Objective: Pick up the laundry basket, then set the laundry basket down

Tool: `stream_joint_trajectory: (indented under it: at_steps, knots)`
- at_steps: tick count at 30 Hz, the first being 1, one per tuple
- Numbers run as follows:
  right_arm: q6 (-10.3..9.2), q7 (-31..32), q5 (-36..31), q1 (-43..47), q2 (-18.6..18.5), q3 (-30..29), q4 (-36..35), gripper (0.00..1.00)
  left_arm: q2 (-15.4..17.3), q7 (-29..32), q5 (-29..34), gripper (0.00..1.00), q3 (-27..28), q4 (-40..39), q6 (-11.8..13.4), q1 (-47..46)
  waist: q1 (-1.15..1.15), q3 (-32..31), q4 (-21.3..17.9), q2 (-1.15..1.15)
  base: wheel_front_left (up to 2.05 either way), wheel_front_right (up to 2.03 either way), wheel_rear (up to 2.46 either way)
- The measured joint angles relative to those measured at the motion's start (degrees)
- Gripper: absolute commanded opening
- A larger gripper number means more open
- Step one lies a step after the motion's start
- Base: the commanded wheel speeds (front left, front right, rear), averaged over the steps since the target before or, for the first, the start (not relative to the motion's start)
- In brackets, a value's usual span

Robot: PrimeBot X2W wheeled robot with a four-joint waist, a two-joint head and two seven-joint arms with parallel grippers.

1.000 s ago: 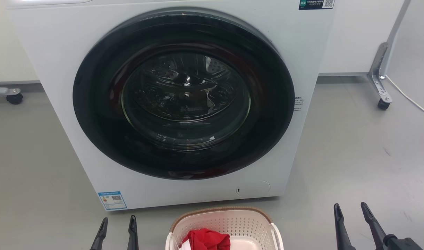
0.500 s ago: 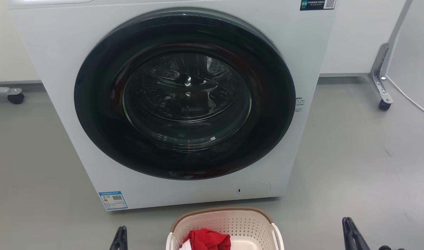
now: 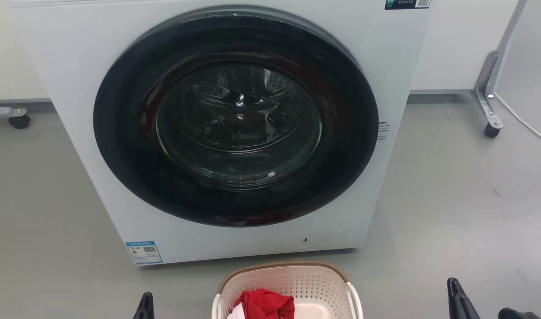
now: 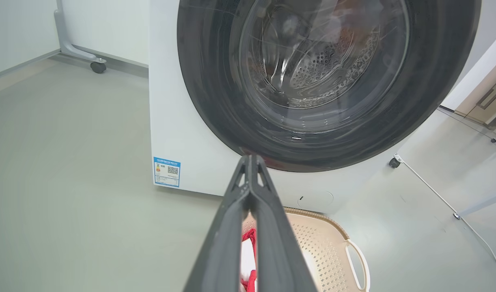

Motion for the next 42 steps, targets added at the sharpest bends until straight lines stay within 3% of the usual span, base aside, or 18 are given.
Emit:
stream_joint_trajectory:
  at_steps: [42]
  knots:
    - [5.99, 8.9, 31.9, -6.4, 3.5, -9.3, 4.4, 0.0, -1.7, 7.6, -30.4, 0.0, 7.4, 4.6, -6.0, -6.4, 0.0, 2.0, 0.2, 0.0, 0.0, 0.0, 0.0]
